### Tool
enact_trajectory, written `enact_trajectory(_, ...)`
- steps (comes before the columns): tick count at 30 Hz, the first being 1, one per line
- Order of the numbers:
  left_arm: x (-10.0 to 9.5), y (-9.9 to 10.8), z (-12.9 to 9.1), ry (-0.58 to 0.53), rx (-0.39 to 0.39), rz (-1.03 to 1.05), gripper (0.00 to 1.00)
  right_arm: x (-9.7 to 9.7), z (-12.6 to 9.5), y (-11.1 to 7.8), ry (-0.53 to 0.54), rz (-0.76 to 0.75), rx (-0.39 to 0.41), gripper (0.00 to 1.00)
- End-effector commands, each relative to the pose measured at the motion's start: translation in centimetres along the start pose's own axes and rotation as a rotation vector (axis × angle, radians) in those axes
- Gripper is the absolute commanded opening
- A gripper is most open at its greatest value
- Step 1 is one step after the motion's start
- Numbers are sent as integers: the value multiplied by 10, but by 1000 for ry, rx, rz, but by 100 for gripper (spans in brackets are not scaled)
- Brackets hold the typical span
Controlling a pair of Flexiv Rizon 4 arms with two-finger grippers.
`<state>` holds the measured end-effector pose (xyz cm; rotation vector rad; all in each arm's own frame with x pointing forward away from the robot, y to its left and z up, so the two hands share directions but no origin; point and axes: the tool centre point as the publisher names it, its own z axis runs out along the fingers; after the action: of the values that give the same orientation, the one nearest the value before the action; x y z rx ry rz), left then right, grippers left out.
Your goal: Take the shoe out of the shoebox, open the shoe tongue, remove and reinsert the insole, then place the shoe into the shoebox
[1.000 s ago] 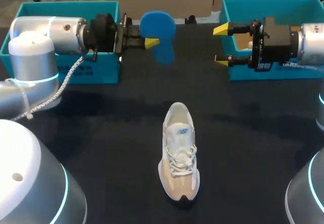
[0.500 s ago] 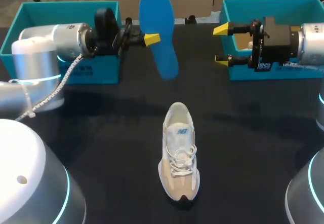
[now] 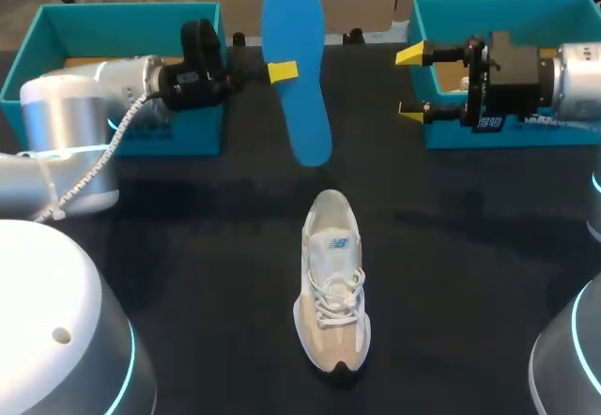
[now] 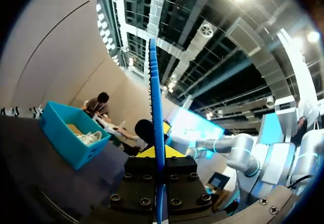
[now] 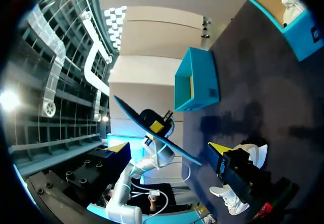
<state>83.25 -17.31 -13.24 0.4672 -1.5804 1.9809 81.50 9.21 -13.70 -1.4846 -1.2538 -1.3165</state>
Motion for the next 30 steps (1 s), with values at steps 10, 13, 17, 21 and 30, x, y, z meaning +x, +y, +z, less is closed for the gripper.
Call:
enact_trajectory(10,-3,13,11,-275,118,-886,0,0,1,0,0,0,-3,100)
enact_trajectory(13,-7,20,10,-297,105,-929,0,0,1,0,0,0,-3,100)
enact_trajectory(17,-15,28,9,-312,100,-983,0,0,1,0,0,0,-3,100)
enact_trajectory(21,-19,32,8,-319,106,-1003,0,5,-1,-3,-109,-62,-2,100)
enact_trajectory(30,-24,33,4,-316,129,-1036,0,17,4,-1,-401,-154,52,100)
